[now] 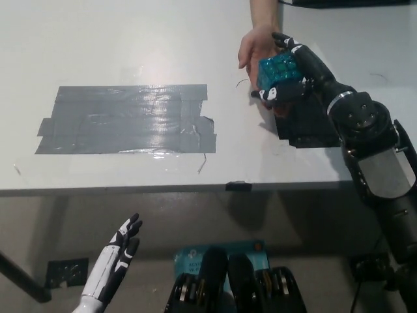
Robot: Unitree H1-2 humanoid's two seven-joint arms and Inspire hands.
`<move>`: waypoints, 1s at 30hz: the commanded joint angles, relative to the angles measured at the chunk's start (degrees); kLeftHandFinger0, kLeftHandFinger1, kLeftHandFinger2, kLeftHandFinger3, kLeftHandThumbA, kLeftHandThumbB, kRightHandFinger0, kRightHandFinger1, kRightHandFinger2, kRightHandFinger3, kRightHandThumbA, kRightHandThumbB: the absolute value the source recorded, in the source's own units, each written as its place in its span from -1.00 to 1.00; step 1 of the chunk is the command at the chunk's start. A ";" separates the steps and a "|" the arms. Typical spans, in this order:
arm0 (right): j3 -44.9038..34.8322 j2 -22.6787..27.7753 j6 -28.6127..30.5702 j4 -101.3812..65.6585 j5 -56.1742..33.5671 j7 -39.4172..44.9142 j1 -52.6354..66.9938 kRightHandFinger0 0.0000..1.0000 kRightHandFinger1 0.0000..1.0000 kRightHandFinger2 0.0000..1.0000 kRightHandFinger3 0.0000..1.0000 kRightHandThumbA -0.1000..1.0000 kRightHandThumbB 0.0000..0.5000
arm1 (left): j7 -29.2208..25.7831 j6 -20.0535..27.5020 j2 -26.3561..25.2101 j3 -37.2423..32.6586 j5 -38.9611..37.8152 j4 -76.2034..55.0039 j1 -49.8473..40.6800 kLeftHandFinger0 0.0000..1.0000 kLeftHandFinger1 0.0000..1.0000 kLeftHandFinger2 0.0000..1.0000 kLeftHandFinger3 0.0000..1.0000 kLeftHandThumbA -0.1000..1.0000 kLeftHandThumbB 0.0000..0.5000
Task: A person hands a rubik's cube to the robot and rhe robot picks it up with its right hand and places it on the black spot on the desk infron tof it
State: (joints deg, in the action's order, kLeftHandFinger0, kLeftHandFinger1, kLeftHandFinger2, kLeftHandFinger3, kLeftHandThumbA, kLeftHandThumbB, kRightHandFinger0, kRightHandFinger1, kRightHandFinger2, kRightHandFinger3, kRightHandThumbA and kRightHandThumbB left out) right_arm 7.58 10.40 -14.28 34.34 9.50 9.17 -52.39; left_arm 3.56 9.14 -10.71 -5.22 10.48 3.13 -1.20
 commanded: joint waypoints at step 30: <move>-7.07 2.43 7.57 -8.15 6.14 -16.70 -2.46 -0.81 0.12 0.90 0.81 -1.00 -0.37 | 0.62 -0.80 -0.72 0.75 -0.80 -1.06 2.95 1.00 1.00 1.00 1.00 1.00 -0.27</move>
State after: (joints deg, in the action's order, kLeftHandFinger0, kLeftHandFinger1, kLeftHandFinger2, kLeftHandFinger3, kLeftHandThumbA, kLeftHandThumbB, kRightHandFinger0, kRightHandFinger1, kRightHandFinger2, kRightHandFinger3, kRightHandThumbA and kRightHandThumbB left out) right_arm 3.17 11.03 -12.40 28.81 15.59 -2.02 -52.08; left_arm 4.00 8.17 -10.87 -5.17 10.17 3.16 1.02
